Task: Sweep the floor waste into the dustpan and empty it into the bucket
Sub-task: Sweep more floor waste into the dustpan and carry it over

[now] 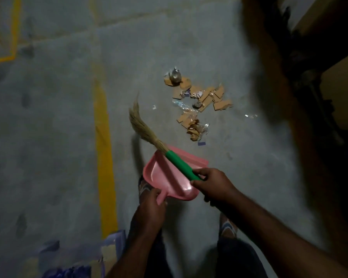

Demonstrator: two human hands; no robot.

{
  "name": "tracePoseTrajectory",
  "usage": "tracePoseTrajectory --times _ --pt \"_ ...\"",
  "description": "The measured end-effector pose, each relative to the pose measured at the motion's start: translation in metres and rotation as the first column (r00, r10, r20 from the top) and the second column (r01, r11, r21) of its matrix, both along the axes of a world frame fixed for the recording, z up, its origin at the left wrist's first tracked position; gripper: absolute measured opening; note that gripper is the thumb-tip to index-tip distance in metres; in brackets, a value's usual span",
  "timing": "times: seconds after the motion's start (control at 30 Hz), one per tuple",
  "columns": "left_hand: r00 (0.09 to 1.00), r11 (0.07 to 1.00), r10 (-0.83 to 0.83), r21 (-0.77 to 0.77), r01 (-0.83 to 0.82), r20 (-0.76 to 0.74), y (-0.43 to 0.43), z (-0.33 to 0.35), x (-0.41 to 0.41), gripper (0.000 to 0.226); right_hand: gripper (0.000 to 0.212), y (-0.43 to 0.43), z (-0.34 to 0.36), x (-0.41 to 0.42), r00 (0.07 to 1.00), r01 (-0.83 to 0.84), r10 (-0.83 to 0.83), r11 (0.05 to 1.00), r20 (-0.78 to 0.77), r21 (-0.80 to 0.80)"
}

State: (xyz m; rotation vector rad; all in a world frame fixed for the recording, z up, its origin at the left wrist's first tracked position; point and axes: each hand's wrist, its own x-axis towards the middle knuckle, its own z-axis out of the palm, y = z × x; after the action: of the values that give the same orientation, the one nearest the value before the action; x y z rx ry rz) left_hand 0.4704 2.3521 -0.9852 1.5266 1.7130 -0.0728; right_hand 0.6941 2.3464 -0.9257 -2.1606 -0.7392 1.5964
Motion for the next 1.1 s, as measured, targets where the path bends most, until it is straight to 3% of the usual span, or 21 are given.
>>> tracePoseTrajectory --times 0.27,0.47,0.6,0.73,0.93,1.1 --pt "0.990 0.989 0.143 -0.026 -0.143 0.017 0.090 -0.207 -0.018 0.030 0.042 0.144 -0.240 -0.059 0.988 0.154 -0.153 0.985 -0.020 0.079" --pt "0.973 0.972 0.232 0.037 -0.231 -0.019 0.087 -0.275 -0.037 0.032 0.039 0.151 -0.359 -0.079 0.948 0.312 -0.308 0.949 -0.080 0.044" --pt "0.964 0.962 0.258 0.110 -0.250 -0.060 0.102 -0.288 -0.039 0.032 0.034 0.102 -0.376 -0.086 0.858 0.494 -0.495 0.868 -0.139 -0.049" --pt "0.973 0.973 0.215 0.109 -0.206 -0.080 0.100 -0.288 -0.039 0.035 0.032 0.056 -0.363 -0.092 0.816 0.567 -0.567 0.823 -0.113 -0.037" --pt "0.984 0.989 0.139 0.059 -0.133 -0.113 0.083 -0.293 -0.032 0.037 0.037 -0.002 -0.331 -0.108 0.802 0.591 -0.582 0.806 -0.133 0.031" --pt "0.983 0.992 0.124 0.036 -0.120 -0.132 0.070 -0.298 -0.031 0.034 0.035 0.008 -0.343 -0.098 0.871 0.482 -0.468 0.873 -0.148 0.077"
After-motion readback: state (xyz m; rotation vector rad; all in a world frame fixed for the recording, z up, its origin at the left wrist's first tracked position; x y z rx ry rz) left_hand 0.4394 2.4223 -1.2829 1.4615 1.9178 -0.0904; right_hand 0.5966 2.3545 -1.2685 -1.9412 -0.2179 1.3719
